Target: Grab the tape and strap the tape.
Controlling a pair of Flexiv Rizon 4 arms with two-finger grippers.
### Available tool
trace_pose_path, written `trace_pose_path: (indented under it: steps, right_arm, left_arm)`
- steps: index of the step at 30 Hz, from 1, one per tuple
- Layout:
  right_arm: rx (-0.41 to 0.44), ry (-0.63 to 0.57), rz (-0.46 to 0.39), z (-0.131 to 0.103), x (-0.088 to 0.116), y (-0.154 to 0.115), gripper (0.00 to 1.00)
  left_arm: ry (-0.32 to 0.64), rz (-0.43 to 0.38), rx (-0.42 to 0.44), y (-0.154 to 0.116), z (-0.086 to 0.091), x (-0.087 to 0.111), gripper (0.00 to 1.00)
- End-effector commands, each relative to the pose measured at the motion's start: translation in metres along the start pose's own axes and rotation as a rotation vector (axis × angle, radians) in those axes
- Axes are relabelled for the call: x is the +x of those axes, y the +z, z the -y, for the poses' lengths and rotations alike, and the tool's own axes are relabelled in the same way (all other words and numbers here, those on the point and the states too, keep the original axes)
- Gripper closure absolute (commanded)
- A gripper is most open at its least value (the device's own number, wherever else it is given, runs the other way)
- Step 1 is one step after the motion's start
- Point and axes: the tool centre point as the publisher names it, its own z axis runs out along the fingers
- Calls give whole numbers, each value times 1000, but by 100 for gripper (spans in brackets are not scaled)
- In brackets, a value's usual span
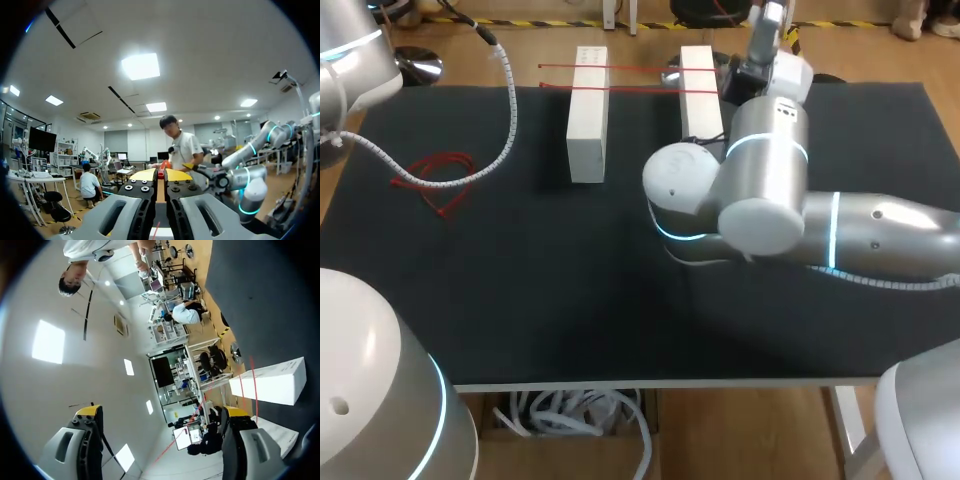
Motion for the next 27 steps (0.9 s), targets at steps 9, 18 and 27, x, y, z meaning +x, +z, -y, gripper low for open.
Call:
trace_pose_path:
  steps: [9, 18, 27]
  right_arm:
    - [-57, -8, -24, 1, -5, 18, 0]
    - [-40, -9, -33, 5, -3, 19, 0]
    - [-56, -27, -35, 2, -1, 21, 0]
  left_arm:
    - [0, -3, 1, 0, -1, -1, 100]
    - [0, -3, 1, 0, -1, -1, 100]
    - [0, -3, 1, 0, -1, -1, 100]
